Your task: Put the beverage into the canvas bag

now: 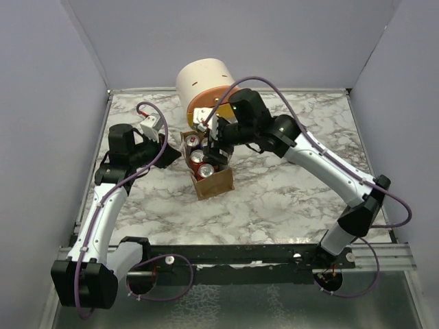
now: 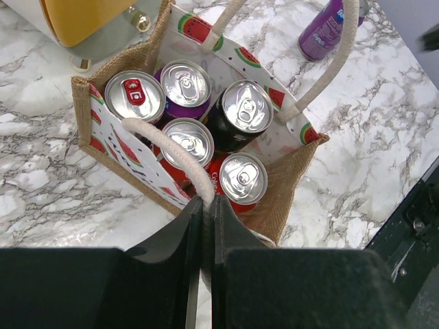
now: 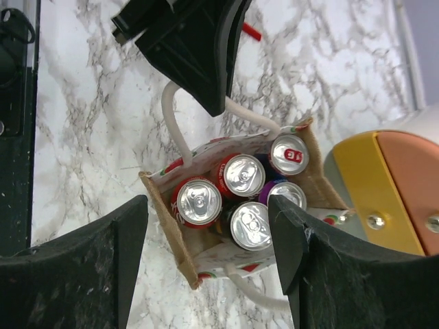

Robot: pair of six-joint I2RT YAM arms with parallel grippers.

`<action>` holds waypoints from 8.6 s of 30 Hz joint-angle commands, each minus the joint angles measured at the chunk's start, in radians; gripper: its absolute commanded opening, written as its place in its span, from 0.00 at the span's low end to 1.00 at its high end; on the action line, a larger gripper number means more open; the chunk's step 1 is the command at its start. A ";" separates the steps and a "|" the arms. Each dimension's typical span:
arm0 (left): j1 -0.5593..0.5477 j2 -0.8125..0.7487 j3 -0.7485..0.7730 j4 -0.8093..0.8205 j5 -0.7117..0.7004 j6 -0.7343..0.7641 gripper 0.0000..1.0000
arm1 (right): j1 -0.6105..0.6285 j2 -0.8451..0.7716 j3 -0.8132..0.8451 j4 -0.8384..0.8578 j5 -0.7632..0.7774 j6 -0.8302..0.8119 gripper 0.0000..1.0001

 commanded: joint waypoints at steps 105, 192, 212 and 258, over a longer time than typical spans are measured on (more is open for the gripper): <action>-0.004 -0.046 0.012 -0.011 0.009 0.045 0.00 | -0.884 -0.073 -0.661 0.303 0.060 0.199 0.64; -0.004 -0.041 -0.108 -0.017 -0.135 0.143 0.00 | -0.107 -0.037 -0.181 -0.031 -0.084 -0.013 0.15; -0.004 -0.042 -0.118 -0.004 -0.127 0.139 0.00 | -0.107 0.053 0.015 -0.209 0.089 0.010 0.13; -0.004 -0.024 -0.118 0.006 -0.122 0.129 0.00 | -0.036 0.264 0.185 -0.366 0.279 0.050 0.08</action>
